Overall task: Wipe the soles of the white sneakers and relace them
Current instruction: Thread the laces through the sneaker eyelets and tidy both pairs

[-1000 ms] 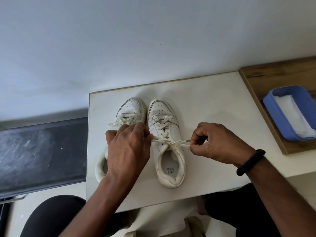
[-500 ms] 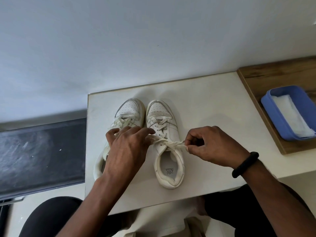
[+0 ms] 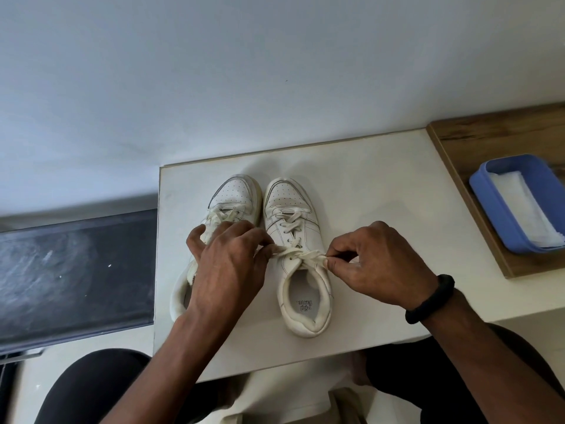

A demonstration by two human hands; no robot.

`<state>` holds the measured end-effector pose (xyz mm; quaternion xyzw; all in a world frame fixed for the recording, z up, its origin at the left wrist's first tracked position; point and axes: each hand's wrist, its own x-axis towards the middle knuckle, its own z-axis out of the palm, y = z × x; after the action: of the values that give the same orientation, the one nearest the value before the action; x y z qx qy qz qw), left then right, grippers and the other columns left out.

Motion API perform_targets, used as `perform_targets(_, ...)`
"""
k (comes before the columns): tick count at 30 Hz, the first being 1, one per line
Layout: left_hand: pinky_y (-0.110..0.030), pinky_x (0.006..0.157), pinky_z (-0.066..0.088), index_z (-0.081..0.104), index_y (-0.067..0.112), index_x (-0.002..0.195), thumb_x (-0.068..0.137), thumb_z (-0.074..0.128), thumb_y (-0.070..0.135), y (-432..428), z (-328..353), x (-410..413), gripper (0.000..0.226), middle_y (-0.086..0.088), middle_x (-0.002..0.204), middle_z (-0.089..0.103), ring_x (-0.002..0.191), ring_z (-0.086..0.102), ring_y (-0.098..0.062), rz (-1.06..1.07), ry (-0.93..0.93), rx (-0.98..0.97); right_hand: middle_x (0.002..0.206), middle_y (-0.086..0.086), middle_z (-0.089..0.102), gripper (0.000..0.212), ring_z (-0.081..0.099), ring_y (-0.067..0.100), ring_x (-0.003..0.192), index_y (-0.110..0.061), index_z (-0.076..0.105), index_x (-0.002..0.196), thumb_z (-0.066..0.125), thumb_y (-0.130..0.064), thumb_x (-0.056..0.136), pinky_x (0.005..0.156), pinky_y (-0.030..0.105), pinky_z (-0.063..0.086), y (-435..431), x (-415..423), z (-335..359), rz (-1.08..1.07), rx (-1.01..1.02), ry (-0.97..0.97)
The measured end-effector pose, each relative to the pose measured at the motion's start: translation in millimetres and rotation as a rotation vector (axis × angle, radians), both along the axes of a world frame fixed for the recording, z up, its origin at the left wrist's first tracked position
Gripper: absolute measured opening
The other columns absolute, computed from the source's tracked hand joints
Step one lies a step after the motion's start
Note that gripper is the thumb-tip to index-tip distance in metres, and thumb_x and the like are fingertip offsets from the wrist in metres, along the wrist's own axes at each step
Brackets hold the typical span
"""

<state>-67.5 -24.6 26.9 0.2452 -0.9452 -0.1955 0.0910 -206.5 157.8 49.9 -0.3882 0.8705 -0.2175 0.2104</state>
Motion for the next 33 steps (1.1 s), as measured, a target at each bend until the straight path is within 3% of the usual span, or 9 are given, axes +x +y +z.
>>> perform_targets(7,-0.058,0.104,0.023,0.072,0.025,0.08,0.091,0.074,0.021,-1.5,-7.0,-2.0,0.012,0.01,0.086,0.069,0.095,0.066,-0.022,-0.015,-0.065,-0.087,0.06,-0.01,0.066,0.019,0.063,0.008,0.058,-0.024,0.074,0.073,0.068,-0.034,0.088,0.058,0.03,0.055,-1.2,-2.2,1.2,0.005,0.132,-0.018)
perform_targets(14,-0.063,0.103,0.025,0.071,0.024,0.081,0.091,0.074,0.018,-2.6,-10.5,-1.7,0.011,0.007,0.083,0.069,0.092,0.067,-0.024,-0.019,-0.097,-0.124,0.074,-0.009,0.072,0.018,0.067,0.011,0.068,-0.026,0.07,0.077,0.064,-0.037,0.09,0.064,0.031,0.059,-4.3,-2.9,-0.9,-0.004,0.301,0.006)
perform_targets(19,-0.065,0.102,0.027,0.07,0.023,0.078,0.089,0.077,0.015,-4.1,-13.9,-1.8,0.015,0.007,0.08,0.068,0.089,0.066,-0.025,-0.012,-0.086,-0.142,0.075,-0.009,0.07,0.019,0.064,0.01,0.063,-0.026,0.068,0.077,0.061,-0.037,0.091,0.062,0.026,0.054,-6.7,-1.7,1.1,-0.002,0.376,0.019)
perform_targets(23,-0.063,0.104,0.024,0.07,0.024,0.08,0.09,0.076,0.018,-3.6,-14.5,0.0,0.013,0.007,0.083,0.066,0.09,0.066,-0.024,-0.023,-0.07,-0.142,0.073,-0.008,0.072,0.019,0.067,0.01,0.065,-0.025,0.07,0.075,0.066,-0.036,0.089,0.067,0.033,0.059,-3.5,-4.2,-3.5,0.0,0.315,-0.077)
perform_targets(27,-0.063,0.105,0.027,0.074,0.03,0.107,0.092,0.076,0.025,-1.6,-3.6,0.3,0.016,0.01,0.107,0.071,0.107,0.067,-0.022,-0.08,0.046,-0.113,0.083,-0.015,0.074,0.015,0.067,-0.002,0.081,-0.034,0.077,0.093,0.077,-0.045,0.083,0.077,0.025,0.056,9.8,-18.0,-0.9,-0.082,0.162,-0.263)
perform_targets(30,-0.059,0.104,0.036,0.074,0.034,0.113,0.097,0.063,0.042,3.3,5.0,-3.2,0.021,0.012,0.119,0.071,0.115,0.065,-0.018,-0.187,0.141,-0.053,0.088,-0.016,0.074,0.017,0.068,-0.002,0.087,-0.035,0.075,0.099,0.079,-0.028,0.084,0.082,0.023,0.054,13.7,-22.9,3.2,-0.178,-0.039,-0.2)
perform_targets(33,-0.062,0.102,0.039,0.075,0.035,0.114,0.096,0.06,0.05,11.7,-4.6,-3.3,0.027,0.012,0.123,0.069,0.121,0.063,-0.018,-0.278,0.103,-0.001,0.097,-0.018,0.068,0.027,0.064,0.0,0.093,-0.033,0.073,0.1,0.079,-0.014,0.082,0.084,0.025,0.053,6.8,-15.4,-3.6,-0.003,-0.065,-0.132)
